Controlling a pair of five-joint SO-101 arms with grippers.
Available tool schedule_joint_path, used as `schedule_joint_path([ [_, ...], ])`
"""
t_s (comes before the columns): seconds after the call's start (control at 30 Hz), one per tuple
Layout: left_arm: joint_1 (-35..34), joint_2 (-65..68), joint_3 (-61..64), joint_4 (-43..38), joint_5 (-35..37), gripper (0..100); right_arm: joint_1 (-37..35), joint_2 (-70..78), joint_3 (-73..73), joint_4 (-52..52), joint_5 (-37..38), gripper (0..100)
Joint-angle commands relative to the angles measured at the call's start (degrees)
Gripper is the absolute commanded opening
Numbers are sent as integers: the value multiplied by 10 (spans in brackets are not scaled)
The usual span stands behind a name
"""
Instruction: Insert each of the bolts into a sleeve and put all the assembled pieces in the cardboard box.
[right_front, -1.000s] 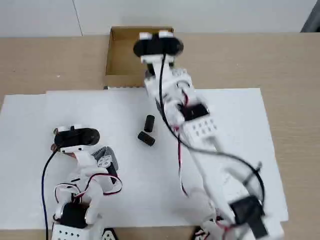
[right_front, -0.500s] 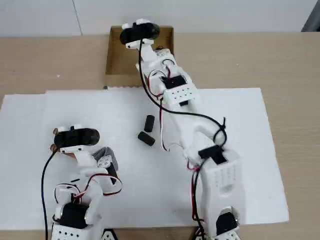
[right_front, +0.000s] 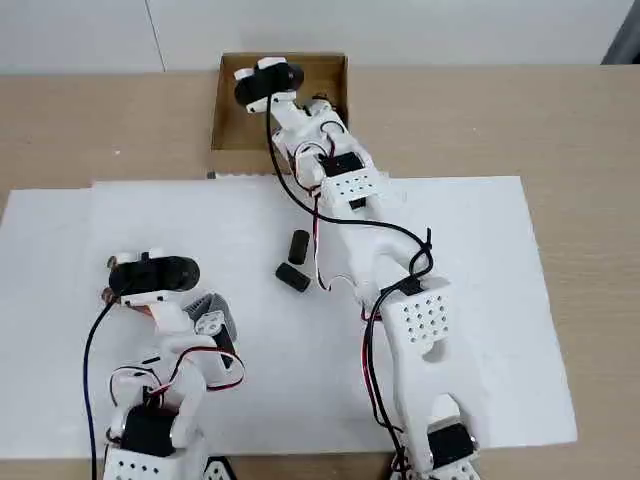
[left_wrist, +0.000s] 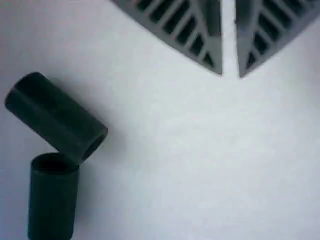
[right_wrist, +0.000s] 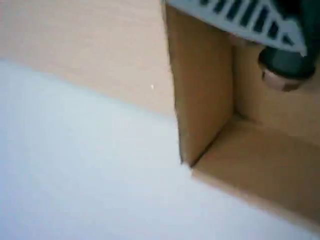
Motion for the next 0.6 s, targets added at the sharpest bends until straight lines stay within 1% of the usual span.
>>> schedule_joint_path([
  [0.0, -5, -7, -2, -5, -1, 6, 5, -12, -39, -11, 5, 127],
  [0.13, -5, -7, -2, -5, -1, 6, 4, -13, -40, -11, 5, 101],
  [0.27, -5, -7, -2, -5, -1, 6, 4, -24, -40, -5, 5, 102],
  [0.57, -5, -7, -2, -5, 7, 6, 5, -144, -40, 159, 3, 101],
])
